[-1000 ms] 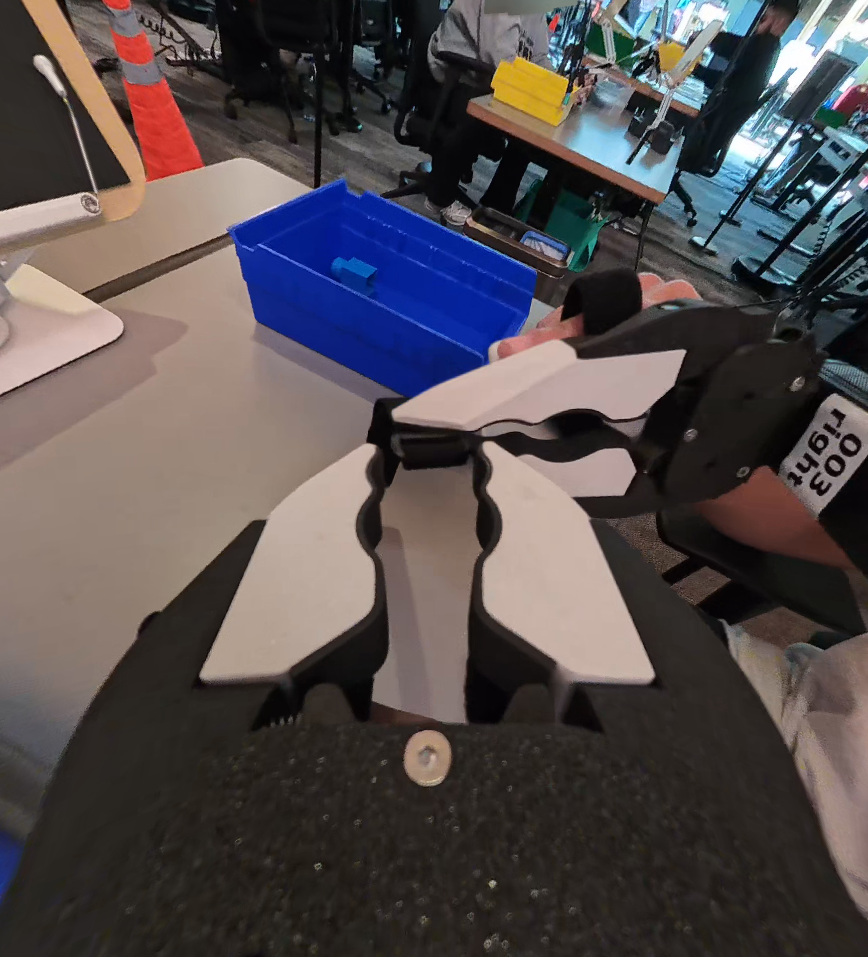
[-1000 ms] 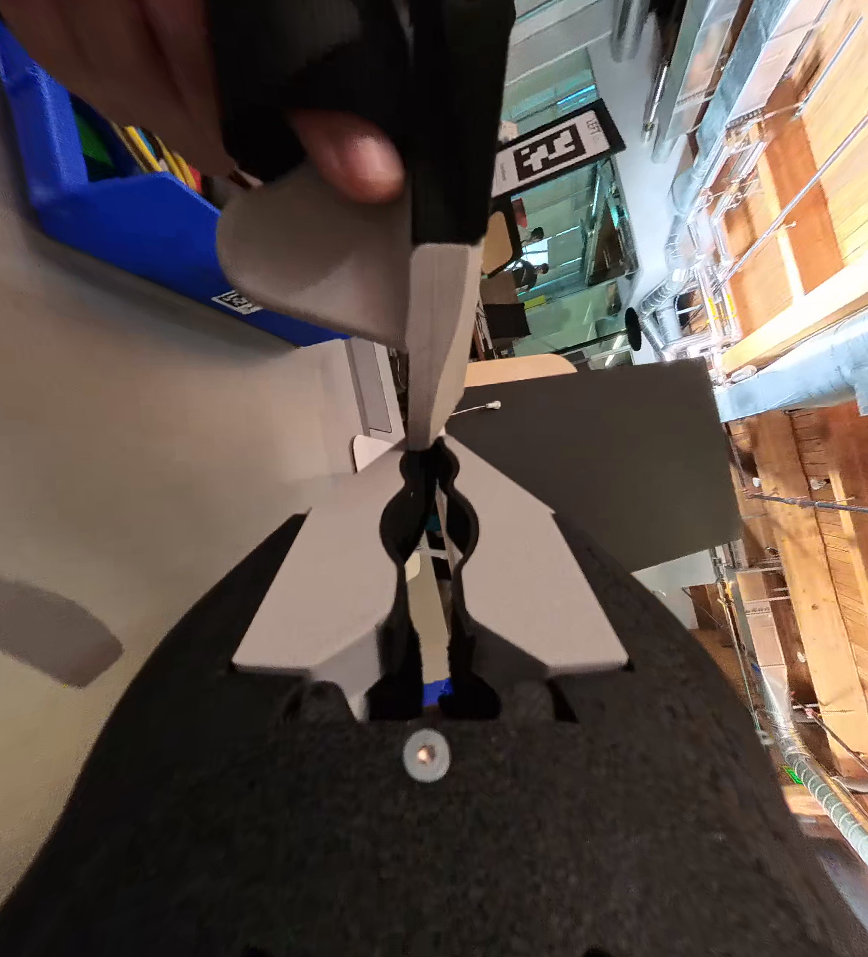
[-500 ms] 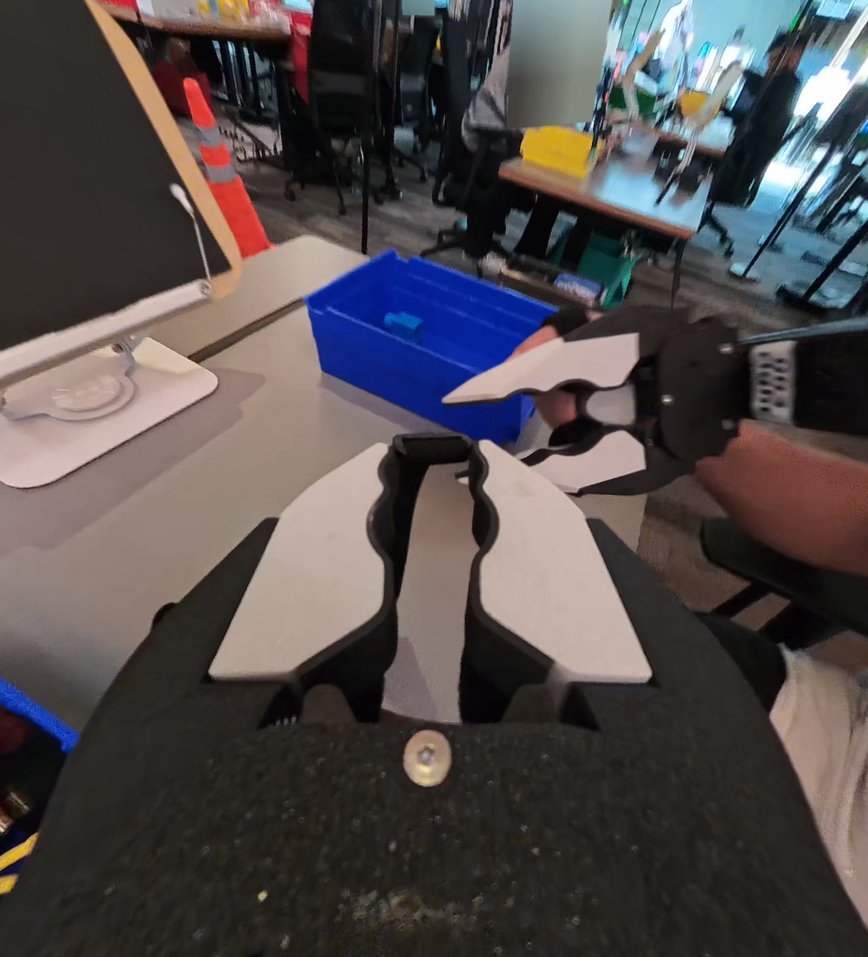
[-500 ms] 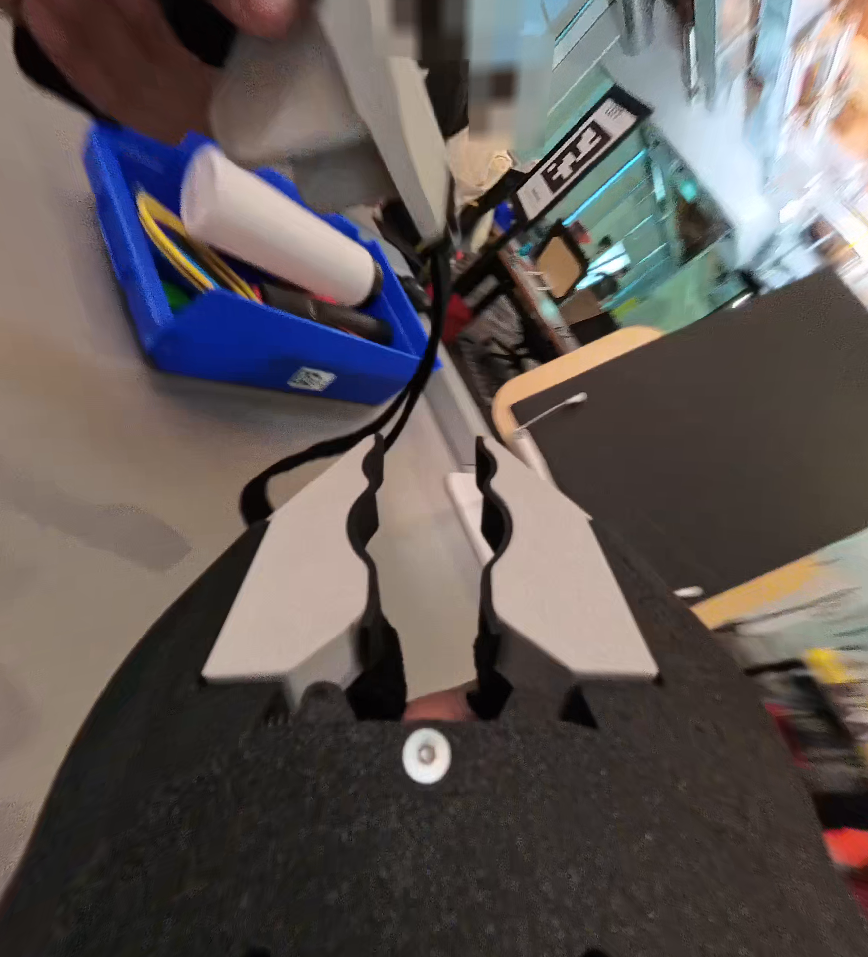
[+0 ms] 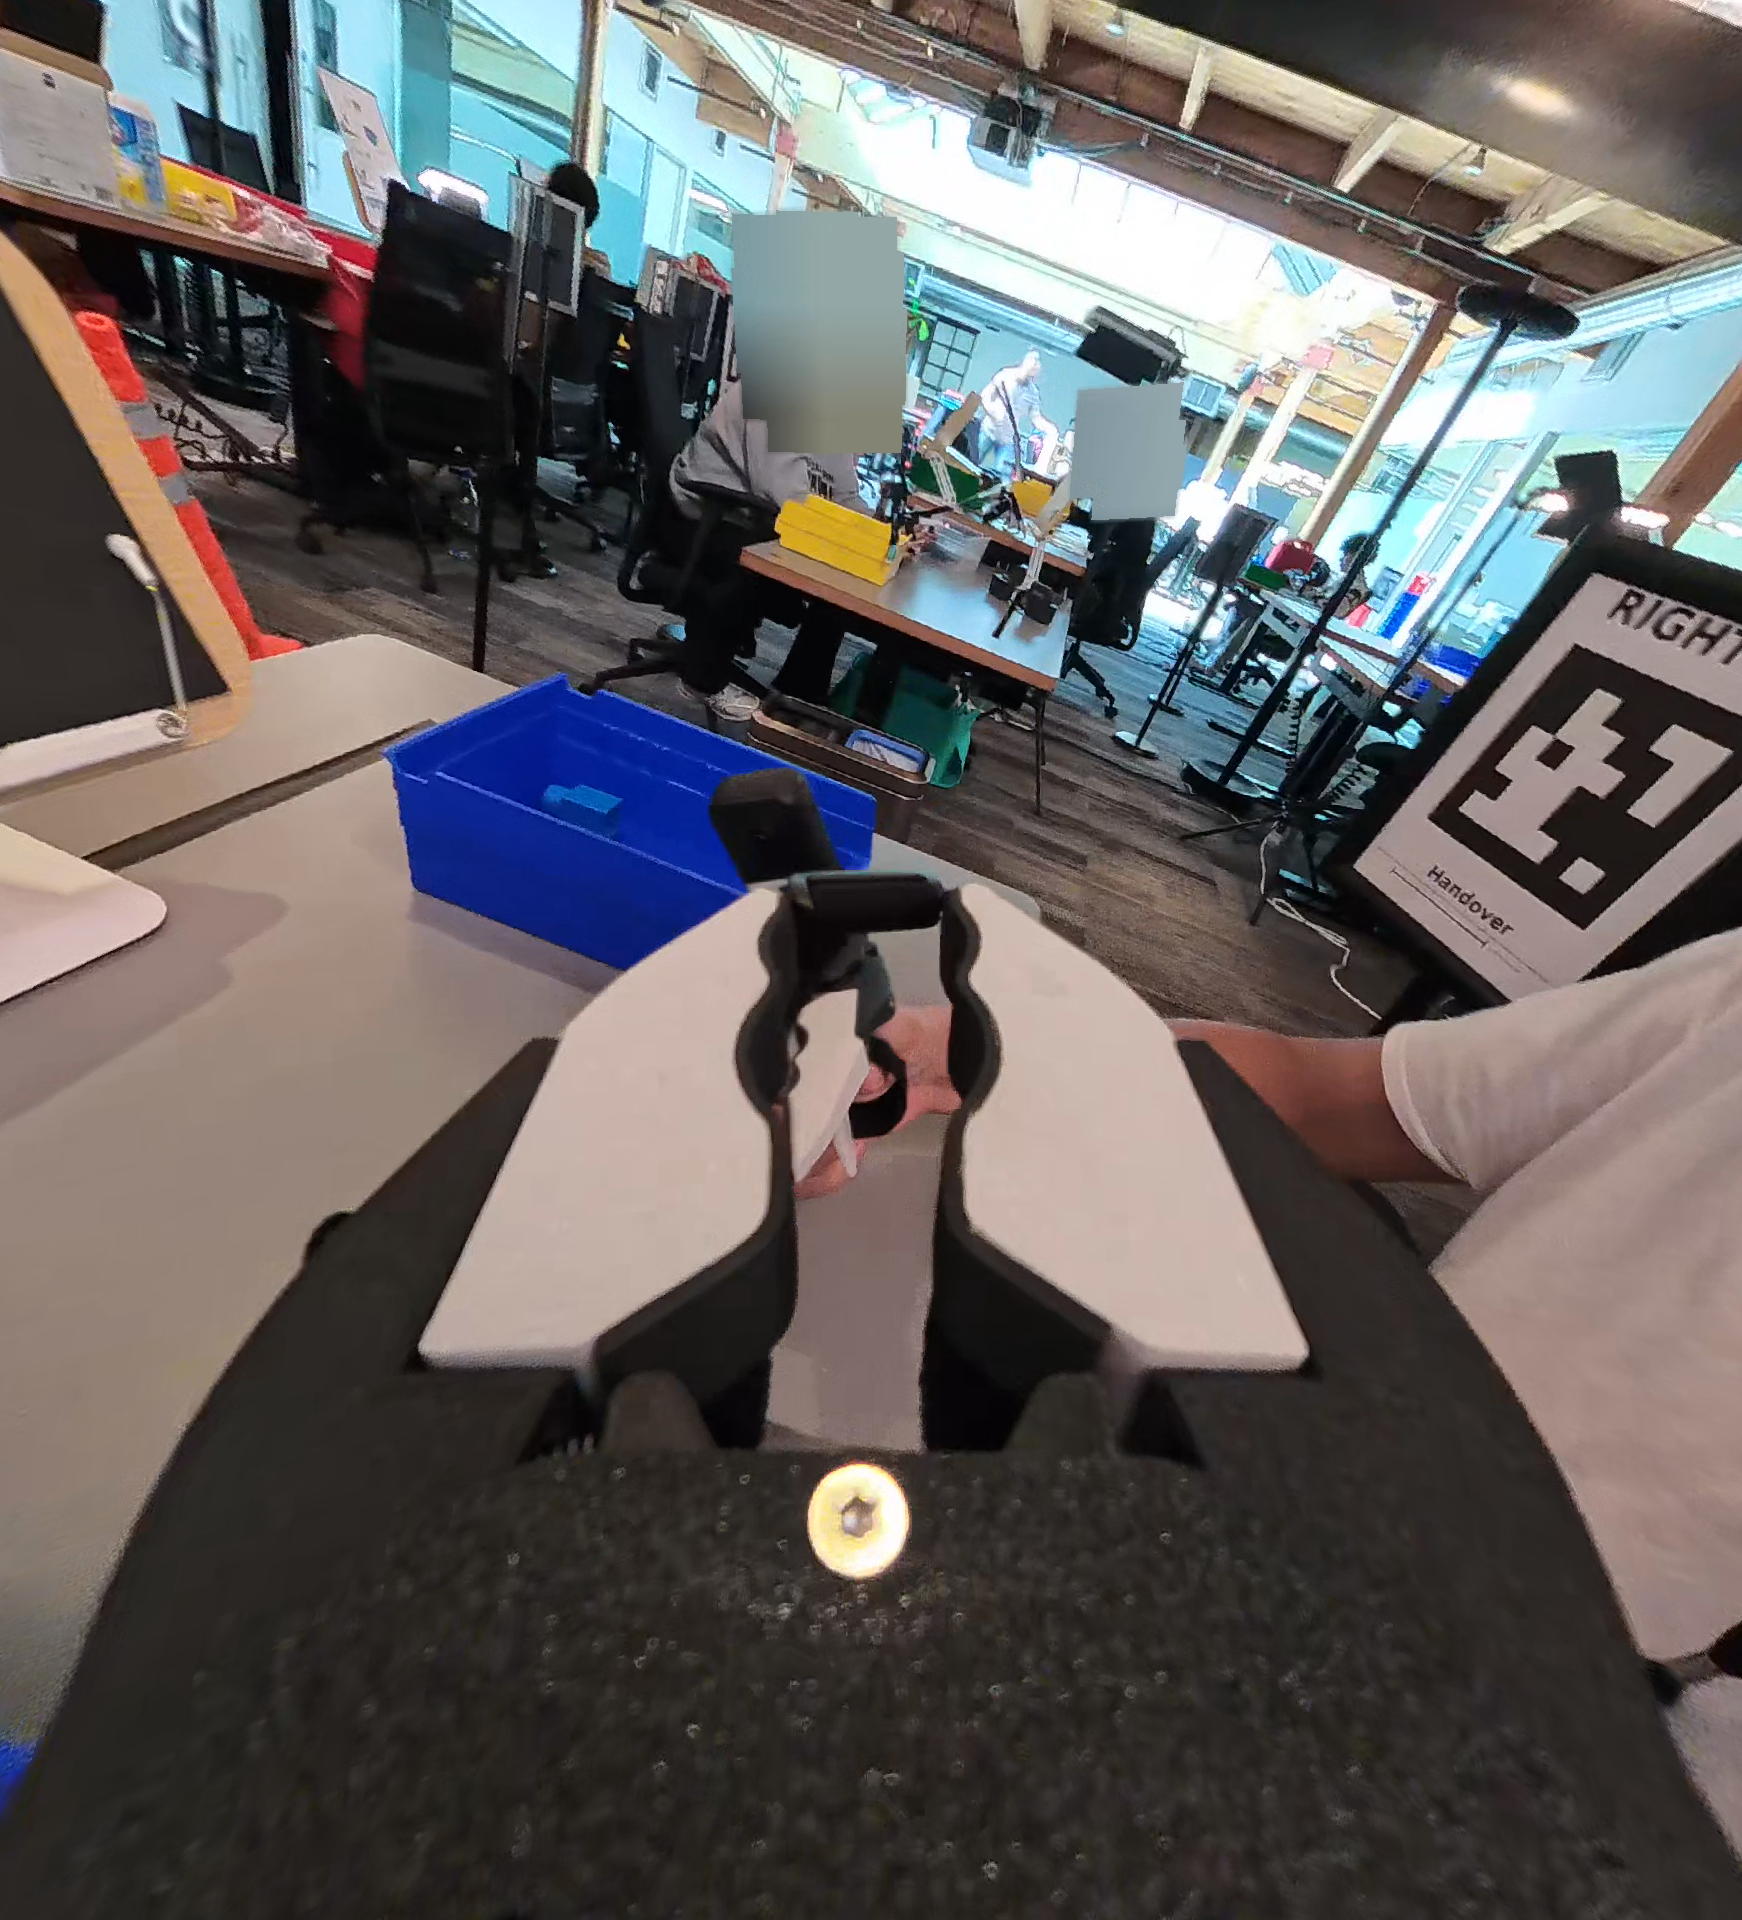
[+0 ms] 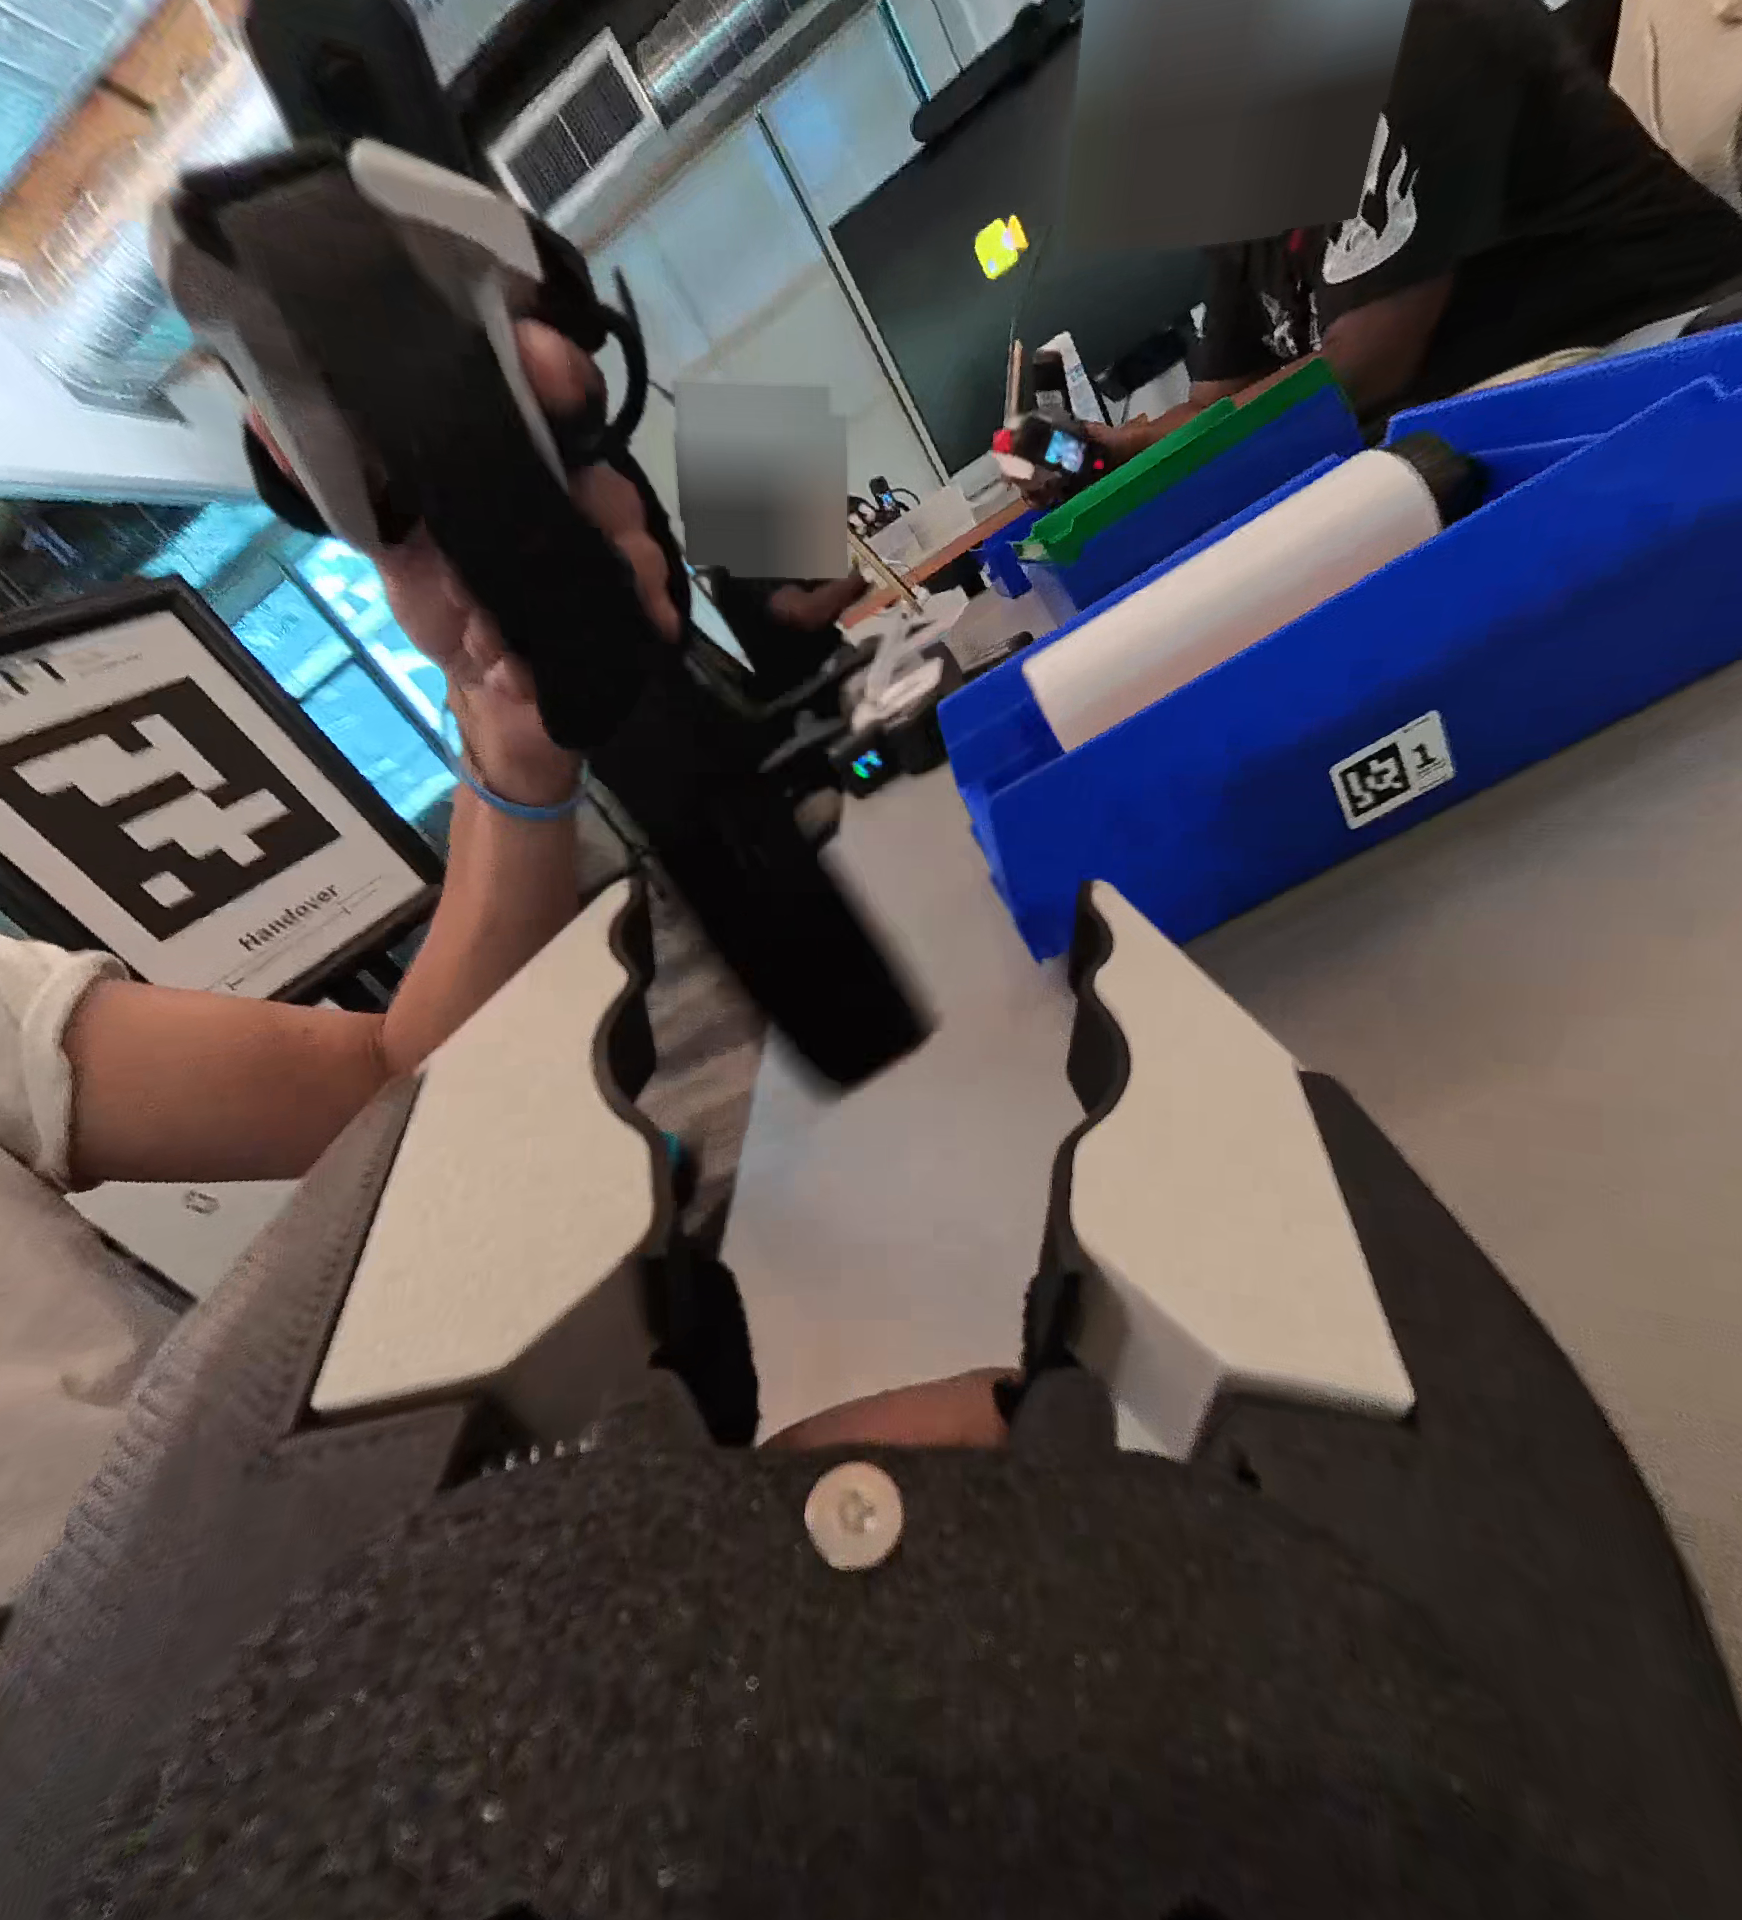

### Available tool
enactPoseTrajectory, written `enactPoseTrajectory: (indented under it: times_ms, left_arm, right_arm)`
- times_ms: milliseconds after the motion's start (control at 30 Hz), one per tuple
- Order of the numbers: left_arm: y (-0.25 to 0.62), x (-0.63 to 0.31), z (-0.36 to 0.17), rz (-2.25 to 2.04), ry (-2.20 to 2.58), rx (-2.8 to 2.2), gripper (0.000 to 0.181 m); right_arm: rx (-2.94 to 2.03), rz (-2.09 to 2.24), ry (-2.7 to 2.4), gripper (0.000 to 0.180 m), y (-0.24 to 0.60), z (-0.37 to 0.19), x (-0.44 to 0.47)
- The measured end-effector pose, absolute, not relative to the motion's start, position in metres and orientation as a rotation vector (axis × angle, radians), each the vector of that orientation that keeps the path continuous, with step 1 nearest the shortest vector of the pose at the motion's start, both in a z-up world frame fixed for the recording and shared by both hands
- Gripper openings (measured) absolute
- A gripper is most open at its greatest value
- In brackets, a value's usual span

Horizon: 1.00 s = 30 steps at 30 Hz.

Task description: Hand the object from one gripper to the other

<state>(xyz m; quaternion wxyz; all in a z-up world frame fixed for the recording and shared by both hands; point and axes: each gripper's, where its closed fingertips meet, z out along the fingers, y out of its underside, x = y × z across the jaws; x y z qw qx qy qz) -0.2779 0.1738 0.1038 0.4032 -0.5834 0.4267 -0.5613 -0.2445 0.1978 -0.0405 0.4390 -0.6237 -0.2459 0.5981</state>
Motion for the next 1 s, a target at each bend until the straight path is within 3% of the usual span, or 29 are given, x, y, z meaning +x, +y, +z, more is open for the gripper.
enactPoseTrajectory:
  times_ms: [100, 167, 267, 600, 700, 833, 1000]
  left_arm:
    - [0.171, -0.273, 0.1, -1.405, 1.101, -1.484, 0.026]
    - [0.173, -0.272, 0.096, -1.375, 1.105, -1.505, 0.026]
    - [0.18, -0.275, 0.093, -1.327, 1.09, -1.539, 0.026]
    - [0.209, -0.285, 0.071, -1.02, 1.07, -1.641, 0.024]
    - [0.221, -0.297, 0.076, -0.918, 1.019, -1.647, 0.044]
    - [0.218, -0.3, 0.075, -0.797, 1.091, -1.618, 0.046]
    - [0.186, -0.27, 0.03, -0.58, 1.457, -1.552, 0.052]
  right_arm:
    - [-1.522, 1.609, -0.555, 0.075, 0.195, -0.035, -0.251]
    - [-1.45, 1.657, -0.617, 0.032, 0.185, -0.027, -0.253]
    - [-1.462, 1.55, -0.686, 0.006, 0.184, -0.029, -0.251]
    - [-1.506, 1.337, -0.739, 0.0, 0.193, -0.028, -0.23]
    - [-1.596, 1.196, -0.719, 0.0, 0.208, -0.036, -0.213]
    - [-1.752, 0.863, -0.837, 0.0, 0.22, -0.055, -0.192]
    - [-1.772, 0.76, -1.144, 0.0, 0.188, -0.062, -0.209]
